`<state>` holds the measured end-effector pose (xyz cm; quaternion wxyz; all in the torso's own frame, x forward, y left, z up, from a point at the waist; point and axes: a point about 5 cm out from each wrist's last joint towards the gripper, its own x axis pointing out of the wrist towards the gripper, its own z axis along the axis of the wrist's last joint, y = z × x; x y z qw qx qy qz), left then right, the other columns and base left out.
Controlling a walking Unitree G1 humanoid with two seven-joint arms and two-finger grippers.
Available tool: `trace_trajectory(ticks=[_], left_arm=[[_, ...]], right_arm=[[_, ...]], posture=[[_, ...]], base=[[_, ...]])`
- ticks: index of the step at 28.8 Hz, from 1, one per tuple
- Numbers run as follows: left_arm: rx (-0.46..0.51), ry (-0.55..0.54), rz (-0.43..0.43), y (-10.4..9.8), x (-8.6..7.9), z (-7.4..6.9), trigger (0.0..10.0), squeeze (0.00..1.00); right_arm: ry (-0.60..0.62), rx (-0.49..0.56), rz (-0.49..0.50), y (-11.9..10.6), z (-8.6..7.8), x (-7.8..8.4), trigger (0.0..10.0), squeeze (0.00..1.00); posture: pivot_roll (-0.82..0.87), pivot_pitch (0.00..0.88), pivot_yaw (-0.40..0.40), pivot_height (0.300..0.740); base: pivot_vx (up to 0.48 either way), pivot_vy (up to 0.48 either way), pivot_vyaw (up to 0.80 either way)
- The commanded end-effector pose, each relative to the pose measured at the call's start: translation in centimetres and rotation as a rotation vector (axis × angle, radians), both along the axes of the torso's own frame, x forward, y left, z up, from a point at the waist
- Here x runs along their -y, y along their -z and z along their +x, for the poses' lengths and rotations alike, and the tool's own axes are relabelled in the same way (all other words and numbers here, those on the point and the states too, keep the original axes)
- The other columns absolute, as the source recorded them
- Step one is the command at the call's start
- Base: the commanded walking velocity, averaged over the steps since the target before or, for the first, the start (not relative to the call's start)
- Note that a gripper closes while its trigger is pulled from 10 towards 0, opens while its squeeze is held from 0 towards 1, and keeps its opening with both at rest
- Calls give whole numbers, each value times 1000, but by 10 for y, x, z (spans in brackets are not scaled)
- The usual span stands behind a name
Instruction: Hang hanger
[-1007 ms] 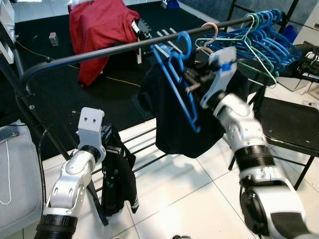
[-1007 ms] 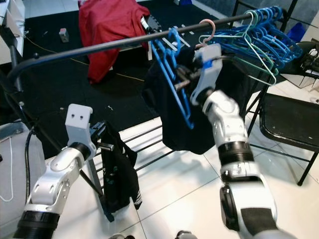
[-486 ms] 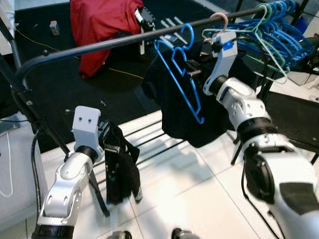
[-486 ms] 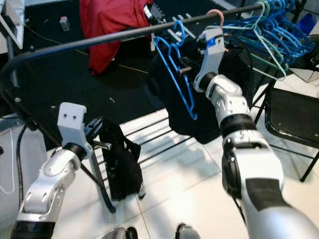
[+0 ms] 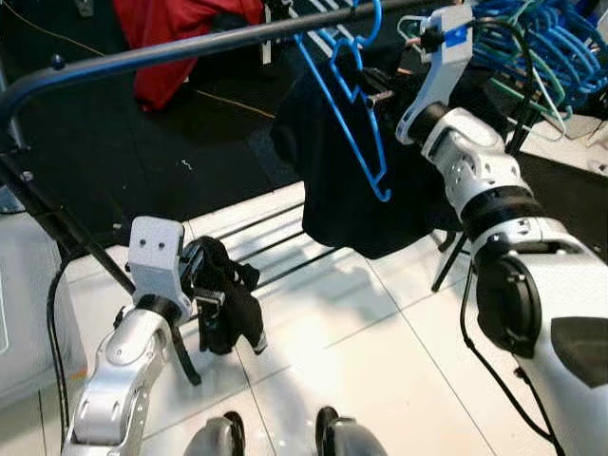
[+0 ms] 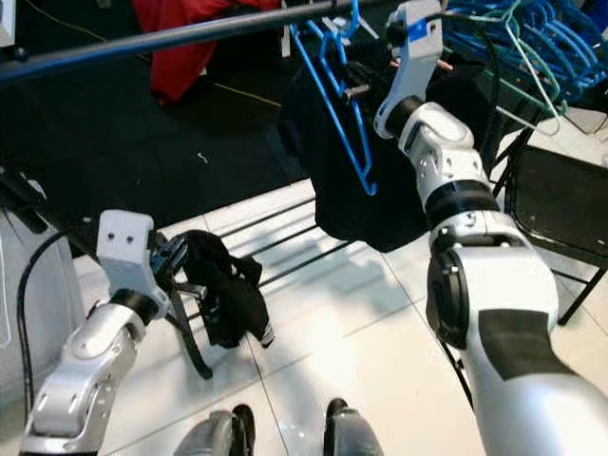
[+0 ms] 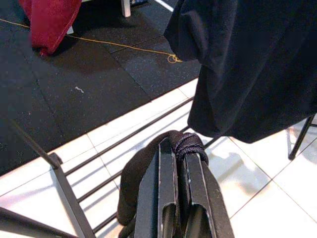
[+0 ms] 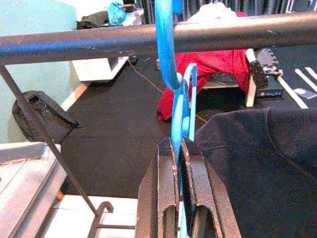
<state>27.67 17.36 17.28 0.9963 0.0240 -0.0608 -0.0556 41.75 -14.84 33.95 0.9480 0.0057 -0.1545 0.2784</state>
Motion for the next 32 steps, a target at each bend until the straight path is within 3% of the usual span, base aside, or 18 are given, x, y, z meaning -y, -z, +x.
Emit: trace_trajectory(ticks=[1,5,11,32], left_arm=[[-6,-9,-21,1,-2,-4,10000,0],[-9,-15,-22,1,-3,-5,10000,0],[-47,-15,-5,8,-4,-6,10000,0],[-43,-46,-6,6,-8,-7,10000,0]], right_arm=[[17,35,8,-10,-1,4,10000,0],[27,41,10,-15,-1,5,10000,0],[71,-37,-22,-11,2,8,10000,0],[115,30,33,-33,0,14,10000,0]], posture=[[-4,362,-56,740],[-6,363,-59,740],[-3,359,-58,740],[-2,351,-67,740]], base=[[0,0,0],[0,0,0],[0,0,0],[0,0,0]])
